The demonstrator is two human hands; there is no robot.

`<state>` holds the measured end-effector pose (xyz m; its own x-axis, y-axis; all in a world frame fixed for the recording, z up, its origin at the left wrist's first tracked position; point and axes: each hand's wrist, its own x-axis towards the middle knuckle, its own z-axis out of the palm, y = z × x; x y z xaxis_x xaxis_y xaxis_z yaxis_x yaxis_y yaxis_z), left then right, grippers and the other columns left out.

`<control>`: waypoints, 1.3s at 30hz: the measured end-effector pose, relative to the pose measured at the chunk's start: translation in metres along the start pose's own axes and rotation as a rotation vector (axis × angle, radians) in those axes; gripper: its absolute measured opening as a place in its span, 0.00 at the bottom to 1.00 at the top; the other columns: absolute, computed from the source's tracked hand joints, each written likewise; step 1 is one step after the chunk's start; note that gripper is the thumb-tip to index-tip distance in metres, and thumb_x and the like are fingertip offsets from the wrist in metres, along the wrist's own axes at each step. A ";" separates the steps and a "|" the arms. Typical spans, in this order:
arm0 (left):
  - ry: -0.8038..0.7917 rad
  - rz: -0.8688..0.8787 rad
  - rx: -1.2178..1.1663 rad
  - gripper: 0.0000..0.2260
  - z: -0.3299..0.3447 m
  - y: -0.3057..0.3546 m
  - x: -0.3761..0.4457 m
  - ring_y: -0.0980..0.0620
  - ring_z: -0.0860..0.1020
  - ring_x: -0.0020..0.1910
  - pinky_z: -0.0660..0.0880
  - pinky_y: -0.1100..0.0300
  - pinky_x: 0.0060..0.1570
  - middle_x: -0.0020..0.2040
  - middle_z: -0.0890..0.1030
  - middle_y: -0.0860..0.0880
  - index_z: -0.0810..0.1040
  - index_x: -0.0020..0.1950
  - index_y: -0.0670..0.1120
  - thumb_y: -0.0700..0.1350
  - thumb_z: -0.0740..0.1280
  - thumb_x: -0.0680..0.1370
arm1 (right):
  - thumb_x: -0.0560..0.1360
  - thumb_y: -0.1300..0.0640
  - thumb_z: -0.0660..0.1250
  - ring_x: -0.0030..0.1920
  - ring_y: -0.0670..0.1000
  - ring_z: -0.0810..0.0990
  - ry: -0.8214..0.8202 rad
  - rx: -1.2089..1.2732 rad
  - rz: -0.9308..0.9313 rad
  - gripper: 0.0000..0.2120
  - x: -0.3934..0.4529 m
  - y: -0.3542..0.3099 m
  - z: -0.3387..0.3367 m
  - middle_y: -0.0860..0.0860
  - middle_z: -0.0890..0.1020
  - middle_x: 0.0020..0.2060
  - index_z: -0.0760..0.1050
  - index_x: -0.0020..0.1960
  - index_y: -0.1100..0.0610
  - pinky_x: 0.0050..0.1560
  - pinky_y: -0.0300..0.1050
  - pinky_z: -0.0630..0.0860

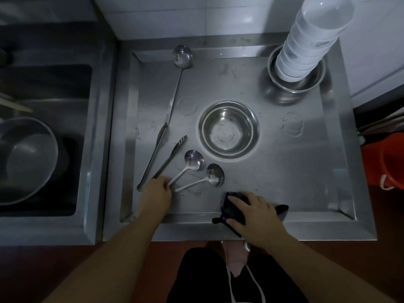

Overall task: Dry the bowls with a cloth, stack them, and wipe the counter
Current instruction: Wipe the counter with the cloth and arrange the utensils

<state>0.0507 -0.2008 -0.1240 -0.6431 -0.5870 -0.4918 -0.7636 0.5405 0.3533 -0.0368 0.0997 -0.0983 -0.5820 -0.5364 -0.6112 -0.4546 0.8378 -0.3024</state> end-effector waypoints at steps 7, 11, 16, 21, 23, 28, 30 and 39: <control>0.007 0.027 0.017 0.09 -0.001 0.004 -0.004 0.42 0.82 0.52 0.82 0.43 0.54 0.54 0.83 0.43 0.85 0.57 0.45 0.37 0.68 0.80 | 0.83 0.41 0.64 0.81 0.57 0.61 0.111 0.036 -0.047 0.29 -0.007 0.009 0.025 0.51 0.62 0.82 0.62 0.82 0.41 0.79 0.58 0.62; 0.084 0.045 0.027 0.10 -0.002 0.013 -0.012 0.42 0.80 0.56 0.79 0.44 0.57 0.57 0.81 0.44 0.83 0.58 0.45 0.39 0.69 0.78 | 0.85 0.51 0.64 0.84 0.58 0.55 0.146 0.069 -0.052 0.29 0.005 0.030 0.020 0.51 0.59 0.84 0.59 0.84 0.47 0.81 0.57 0.60; 0.165 0.131 0.006 0.10 0.002 0.034 -0.026 0.45 0.80 0.53 0.78 0.49 0.51 0.56 0.81 0.47 0.83 0.58 0.45 0.39 0.69 0.77 | 0.79 0.64 0.69 0.80 0.68 0.61 0.378 0.077 0.035 0.33 0.056 0.067 -0.015 0.61 0.64 0.81 0.63 0.82 0.56 0.78 0.64 0.64; 0.209 0.291 -0.026 0.12 0.014 0.057 -0.043 0.49 0.78 0.51 0.77 0.51 0.53 0.52 0.78 0.54 0.81 0.58 0.46 0.37 0.71 0.76 | 0.81 0.61 0.66 0.83 0.63 0.54 0.449 0.213 0.067 0.34 0.108 0.059 -0.024 0.55 0.59 0.84 0.60 0.84 0.49 0.80 0.63 0.58; 0.233 0.325 -0.059 0.12 0.019 0.070 -0.046 0.49 0.77 0.51 0.77 0.51 0.53 0.52 0.76 0.56 0.80 0.58 0.46 0.36 0.70 0.76 | 0.80 0.61 0.67 0.82 0.63 0.57 0.447 0.169 -0.025 0.34 0.098 0.059 -0.013 0.56 0.61 0.83 0.62 0.83 0.49 0.80 0.64 0.59; 0.225 0.370 -0.052 0.10 0.033 0.104 -0.040 0.47 0.77 0.52 0.77 0.49 0.55 0.53 0.80 0.48 0.80 0.59 0.44 0.39 0.68 0.78 | 0.77 0.57 0.68 0.80 0.61 0.64 0.219 0.043 -0.418 0.31 0.030 0.060 0.027 0.51 0.65 0.82 0.69 0.80 0.48 0.78 0.63 0.63; 0.214 0.393 -0.041 0.09 0.036 0.118 -0.039 0.47 0.77 0.53 0.76 0.50 0.57 0.54 0.81 0.47 0.81 0.59 0.45 0.39 0.68 0.79 | 0.81 0.53 0.61 0.83 0.56 0.57 0.108 0.045 -0.473 0.28 0.015 0.064 0.035 0.47 0.60 0.83 0.66 0.81 0.45 0.82 0.57 0.54; 0.182 0.450 -0.005 0.13 0.039 0.172 -0.036 0.46 0.78 0.55 0.76 0.47 0.60 0.58 0.81 0.47 0.81 0.63 0.45 0.40 0.68 0.79 | 0.77 0.61 0.72 0.80 0.61 0.65 0.263 0.003 -0.128 0.34 -0.035 0.198 0.011 0.55 0.64 0.82 0.66 0.81 0.52 0.77 0.63 0.67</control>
<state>-0.0553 -0.0633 -0.0768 -0.9089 -0.3920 -0.1422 -0.4074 0.7620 0.5034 -0.0989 0.2856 -0.1446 -0.6754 -0.6451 -0.3573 -0.5334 0.7619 -0.3675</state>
